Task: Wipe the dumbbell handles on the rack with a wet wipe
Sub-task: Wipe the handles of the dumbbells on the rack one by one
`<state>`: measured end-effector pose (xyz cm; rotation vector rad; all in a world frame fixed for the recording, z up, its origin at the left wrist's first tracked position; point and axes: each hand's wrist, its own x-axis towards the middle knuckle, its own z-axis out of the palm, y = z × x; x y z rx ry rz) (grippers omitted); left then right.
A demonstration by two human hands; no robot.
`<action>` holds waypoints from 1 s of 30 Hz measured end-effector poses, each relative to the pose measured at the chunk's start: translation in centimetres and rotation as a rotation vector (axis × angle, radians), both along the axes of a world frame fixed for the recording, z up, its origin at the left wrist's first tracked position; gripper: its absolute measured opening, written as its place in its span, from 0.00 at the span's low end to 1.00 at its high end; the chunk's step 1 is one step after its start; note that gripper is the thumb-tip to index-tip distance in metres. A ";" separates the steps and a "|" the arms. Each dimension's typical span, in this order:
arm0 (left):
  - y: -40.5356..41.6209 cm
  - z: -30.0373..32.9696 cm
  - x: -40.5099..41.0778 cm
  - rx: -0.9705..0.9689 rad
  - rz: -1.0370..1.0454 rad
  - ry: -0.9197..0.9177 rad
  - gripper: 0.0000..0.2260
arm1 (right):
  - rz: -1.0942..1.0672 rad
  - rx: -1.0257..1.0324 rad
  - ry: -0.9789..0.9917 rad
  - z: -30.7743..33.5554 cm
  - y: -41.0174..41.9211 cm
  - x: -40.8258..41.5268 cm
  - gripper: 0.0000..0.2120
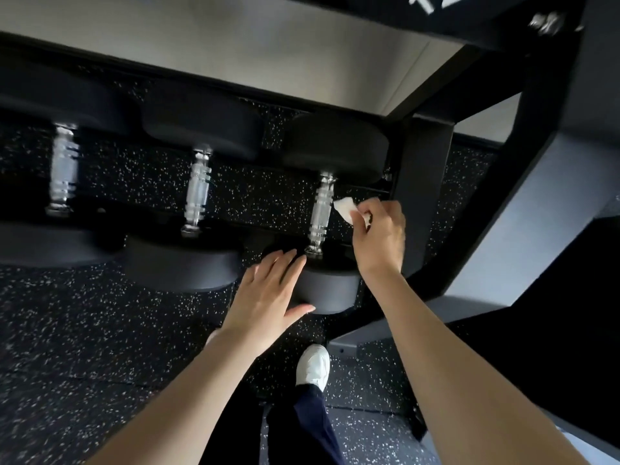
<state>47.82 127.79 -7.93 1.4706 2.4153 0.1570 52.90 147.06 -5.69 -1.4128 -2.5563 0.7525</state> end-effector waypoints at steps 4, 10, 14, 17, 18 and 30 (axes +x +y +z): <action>-0.2 -0.8 0.0 0.078 0.020 -0.015 0.34 | -0.071 0.038 0.170 -3.3 0.0 -2.5 0.04; -0.5 -1.6 0.0 0.169 0.044 -0.023 0.34 | -0.191 0.119 0.428 -4.7 -1.2 -6.2 0.03; -0.6 -2.1 -0.1 0.183 0.048 -0.025 0.33 | -0.178 0.002 0.446 -5.6 -1.3 -7.2 0.04; -0.6 -2.1 -0.2 0.183 0.042 -0.028 0.33 | -0.206 -0.106 0.424 -5.5 -0.5 -7.3 0.03; -0.6 -2.1 -0.2 0.184 0.041 -0.024 0.33 | -0.188 -0.135 0.390 -5.3 -0.2 -7.2 0.03; -0.6 -1.8 -0.3 0.166 0.037 -0.045 0.33 | 0.123 -0.420 -0.046 -3.9 -1.6 -2.3 0.03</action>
